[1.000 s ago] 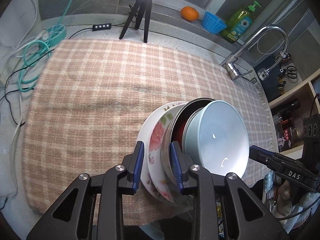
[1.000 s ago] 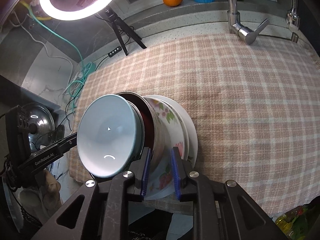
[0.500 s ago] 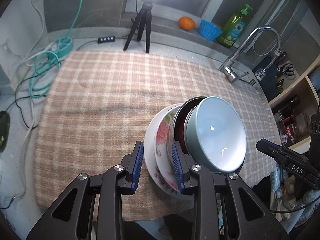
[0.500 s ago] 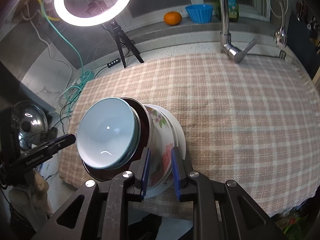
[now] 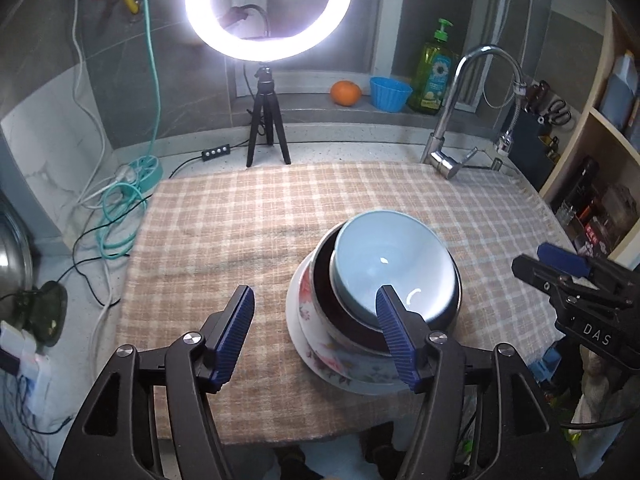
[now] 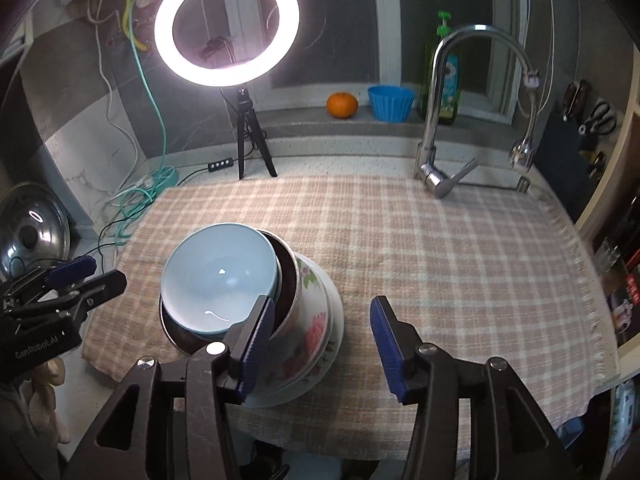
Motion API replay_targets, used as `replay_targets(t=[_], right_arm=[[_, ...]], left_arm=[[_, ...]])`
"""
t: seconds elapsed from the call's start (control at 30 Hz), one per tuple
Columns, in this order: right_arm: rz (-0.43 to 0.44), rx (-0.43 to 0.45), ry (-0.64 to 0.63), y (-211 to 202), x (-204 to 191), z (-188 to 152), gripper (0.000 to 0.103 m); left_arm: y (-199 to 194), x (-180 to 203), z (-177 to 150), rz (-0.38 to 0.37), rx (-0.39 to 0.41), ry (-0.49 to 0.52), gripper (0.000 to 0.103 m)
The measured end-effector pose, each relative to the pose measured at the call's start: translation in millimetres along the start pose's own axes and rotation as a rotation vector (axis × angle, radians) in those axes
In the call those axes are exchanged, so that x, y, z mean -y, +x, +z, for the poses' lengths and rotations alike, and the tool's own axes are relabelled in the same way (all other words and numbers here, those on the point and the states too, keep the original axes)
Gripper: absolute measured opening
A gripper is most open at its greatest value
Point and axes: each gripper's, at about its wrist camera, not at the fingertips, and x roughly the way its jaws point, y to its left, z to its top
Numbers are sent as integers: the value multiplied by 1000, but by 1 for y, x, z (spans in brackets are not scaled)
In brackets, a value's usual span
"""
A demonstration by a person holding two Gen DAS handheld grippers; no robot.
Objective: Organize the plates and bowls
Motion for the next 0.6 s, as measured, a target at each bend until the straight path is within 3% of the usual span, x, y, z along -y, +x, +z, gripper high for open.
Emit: replay_targets(t=[0.27,0.6], right_arm=[[-28,65,-12,-15,-3,0,52],[-29,70,-7,-14,2,-1,53]], left_arm=[[-10,1,0,6,23,-33,63],[-13,4,2,0,32,-53,63]])
